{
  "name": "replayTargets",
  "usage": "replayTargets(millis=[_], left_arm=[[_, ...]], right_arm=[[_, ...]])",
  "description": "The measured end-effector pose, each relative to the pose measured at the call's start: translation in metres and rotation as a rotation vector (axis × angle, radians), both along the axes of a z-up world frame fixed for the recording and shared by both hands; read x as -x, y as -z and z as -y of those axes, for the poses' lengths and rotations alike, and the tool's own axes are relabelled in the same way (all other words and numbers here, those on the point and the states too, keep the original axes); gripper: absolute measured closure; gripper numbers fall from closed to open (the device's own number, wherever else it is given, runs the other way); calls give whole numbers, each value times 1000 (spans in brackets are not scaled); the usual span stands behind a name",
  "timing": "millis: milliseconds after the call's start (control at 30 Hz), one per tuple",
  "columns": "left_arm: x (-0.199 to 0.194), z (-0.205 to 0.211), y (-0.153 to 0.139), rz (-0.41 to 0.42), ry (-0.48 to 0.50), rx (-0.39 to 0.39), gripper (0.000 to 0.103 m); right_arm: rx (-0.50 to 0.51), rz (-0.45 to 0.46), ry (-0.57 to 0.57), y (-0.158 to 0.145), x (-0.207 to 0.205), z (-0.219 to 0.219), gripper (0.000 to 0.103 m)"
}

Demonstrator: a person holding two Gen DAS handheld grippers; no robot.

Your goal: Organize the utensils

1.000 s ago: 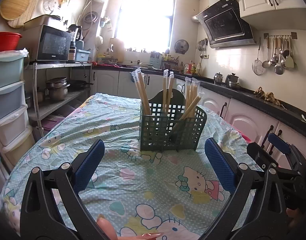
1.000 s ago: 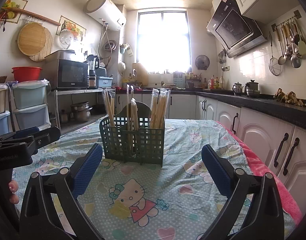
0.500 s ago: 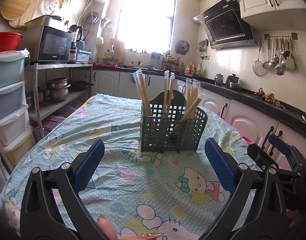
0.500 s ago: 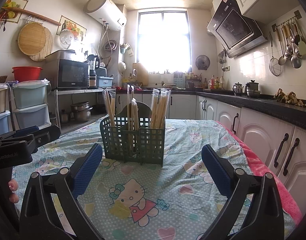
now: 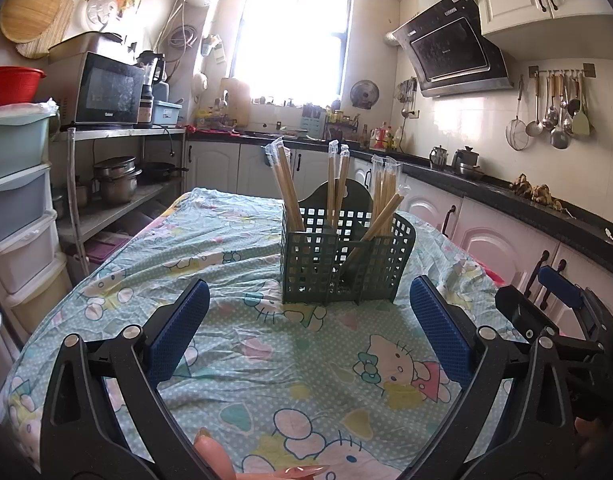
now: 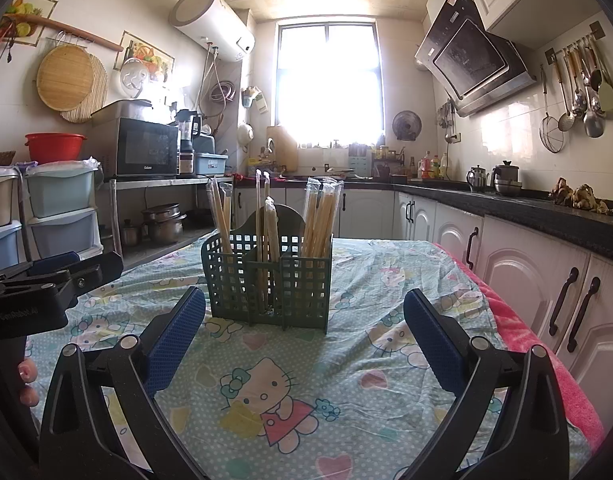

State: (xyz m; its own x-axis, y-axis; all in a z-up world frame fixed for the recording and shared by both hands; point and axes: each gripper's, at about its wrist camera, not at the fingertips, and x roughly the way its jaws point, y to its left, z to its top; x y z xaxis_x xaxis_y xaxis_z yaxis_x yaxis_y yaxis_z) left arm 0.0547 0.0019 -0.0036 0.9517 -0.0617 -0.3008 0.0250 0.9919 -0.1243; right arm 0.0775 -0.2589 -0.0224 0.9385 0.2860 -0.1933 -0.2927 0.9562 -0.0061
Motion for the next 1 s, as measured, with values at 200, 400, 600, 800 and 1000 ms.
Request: replayTargets(millis=[200, 400, 600, 800, 1000], left_arm=[[0, -1, 0, -1, 0, 1, 11], [-1, 0, 1, -5, 7, 4, 11], [-11, -3, 8, -58, -31, 2, 11], [-34, -37, 8, -148, -106, 27, 11], [-112, -115, 34, -431, -290, -31, 10]], right_arm=[[0, 0, 0, 0, 0, 0, 6], [0, -2, 0, 0, 0, 0, 6], [-2, -3, 3, 0, 0, 0, 6], [-23, -23, 62, -8, -15, 16, 6], [80, -335, 292, 4, -129, 67, 6]])
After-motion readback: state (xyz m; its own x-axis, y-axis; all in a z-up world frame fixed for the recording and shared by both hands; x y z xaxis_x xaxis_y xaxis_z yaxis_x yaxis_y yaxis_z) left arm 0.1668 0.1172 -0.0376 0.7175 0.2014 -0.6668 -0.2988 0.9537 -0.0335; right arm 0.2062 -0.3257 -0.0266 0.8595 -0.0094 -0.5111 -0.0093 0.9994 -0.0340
